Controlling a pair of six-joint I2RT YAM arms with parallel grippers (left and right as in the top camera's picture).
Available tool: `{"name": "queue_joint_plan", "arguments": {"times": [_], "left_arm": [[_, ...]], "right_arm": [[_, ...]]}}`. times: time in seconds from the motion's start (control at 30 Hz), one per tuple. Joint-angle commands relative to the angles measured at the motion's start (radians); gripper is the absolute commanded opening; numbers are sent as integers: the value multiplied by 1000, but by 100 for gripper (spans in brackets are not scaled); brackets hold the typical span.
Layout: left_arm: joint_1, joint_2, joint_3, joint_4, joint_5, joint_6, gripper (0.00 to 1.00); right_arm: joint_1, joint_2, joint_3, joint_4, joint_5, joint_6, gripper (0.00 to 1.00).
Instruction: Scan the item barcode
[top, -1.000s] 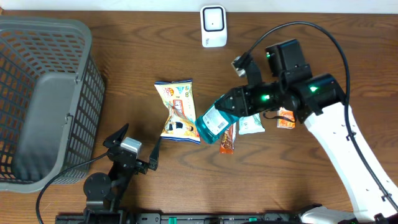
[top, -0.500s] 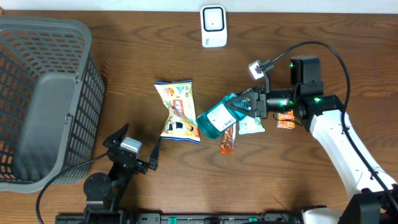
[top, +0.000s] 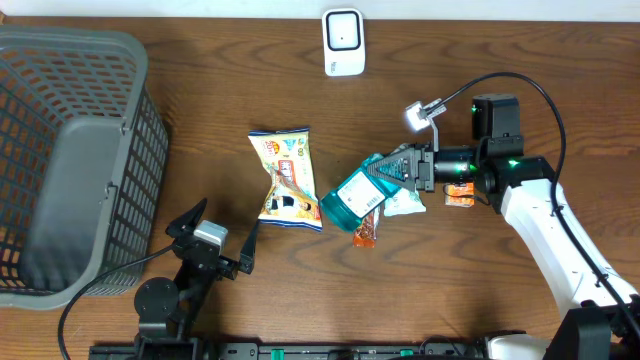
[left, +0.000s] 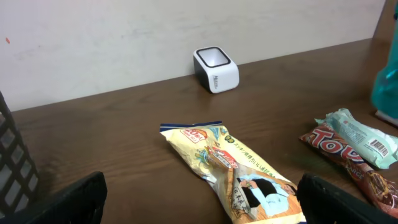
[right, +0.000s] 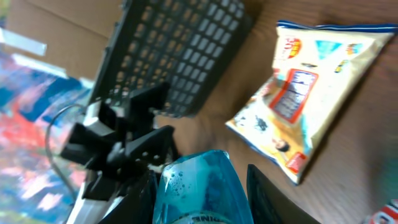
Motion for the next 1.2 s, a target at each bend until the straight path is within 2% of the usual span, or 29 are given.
{"name": "queue_joint_plan", "arguments": {"times": [0.0,0.13,0.27,0.37,0.6,0.8,1.17], "left_arm": [[6,2,-29,-14,20,-2,98],[6,2,-29,-14,20,-2,98],[6,2,-29,-14,20,-2,98],[6,2,-29,-14,20,-2,98],[6,2,-29,-14,20,-2,98],[6,2,-29,-14,20,-2,98],[6,2,-29,-14,20,-2,98]], "right_arm": [[-4,-10,7,6,18,16,3],[-3,-10,7,5,58,16,3],[10,-11,7,6,193,16,4],[70,-11,7,11,473,45,7],[271,-11,10,135,801,65,13],[416,6,10,148,1187,64,14],[425,114,10,148,1223,40,15]]}}
